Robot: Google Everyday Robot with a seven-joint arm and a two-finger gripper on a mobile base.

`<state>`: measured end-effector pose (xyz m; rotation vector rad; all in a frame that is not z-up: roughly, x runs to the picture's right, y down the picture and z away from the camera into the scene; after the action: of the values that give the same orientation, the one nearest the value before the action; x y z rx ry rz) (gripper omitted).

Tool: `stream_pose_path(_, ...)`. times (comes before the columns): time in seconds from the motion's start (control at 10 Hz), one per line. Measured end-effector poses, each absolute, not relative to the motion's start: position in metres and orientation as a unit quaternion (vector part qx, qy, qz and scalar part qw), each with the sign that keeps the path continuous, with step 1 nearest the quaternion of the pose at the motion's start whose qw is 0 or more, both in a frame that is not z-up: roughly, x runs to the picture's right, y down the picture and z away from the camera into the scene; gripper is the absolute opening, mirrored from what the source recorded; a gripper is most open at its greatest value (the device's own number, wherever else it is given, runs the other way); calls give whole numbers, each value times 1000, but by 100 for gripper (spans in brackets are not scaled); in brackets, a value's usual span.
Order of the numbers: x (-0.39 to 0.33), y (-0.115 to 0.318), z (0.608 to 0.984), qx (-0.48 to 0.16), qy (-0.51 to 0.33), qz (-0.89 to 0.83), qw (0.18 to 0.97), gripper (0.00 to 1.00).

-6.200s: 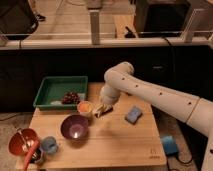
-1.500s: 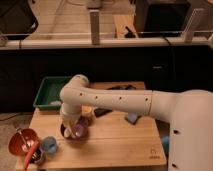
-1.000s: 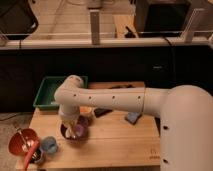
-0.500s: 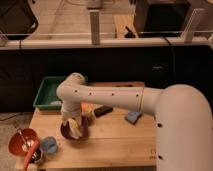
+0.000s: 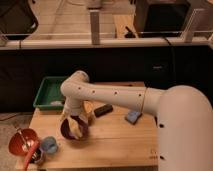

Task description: Place banana in red bowl

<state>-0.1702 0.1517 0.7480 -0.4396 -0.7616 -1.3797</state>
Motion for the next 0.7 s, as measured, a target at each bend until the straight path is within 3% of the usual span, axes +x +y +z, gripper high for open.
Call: stream_pose_path(0.7, -170, 151, 748, -195, -341, -613, 686, 80)
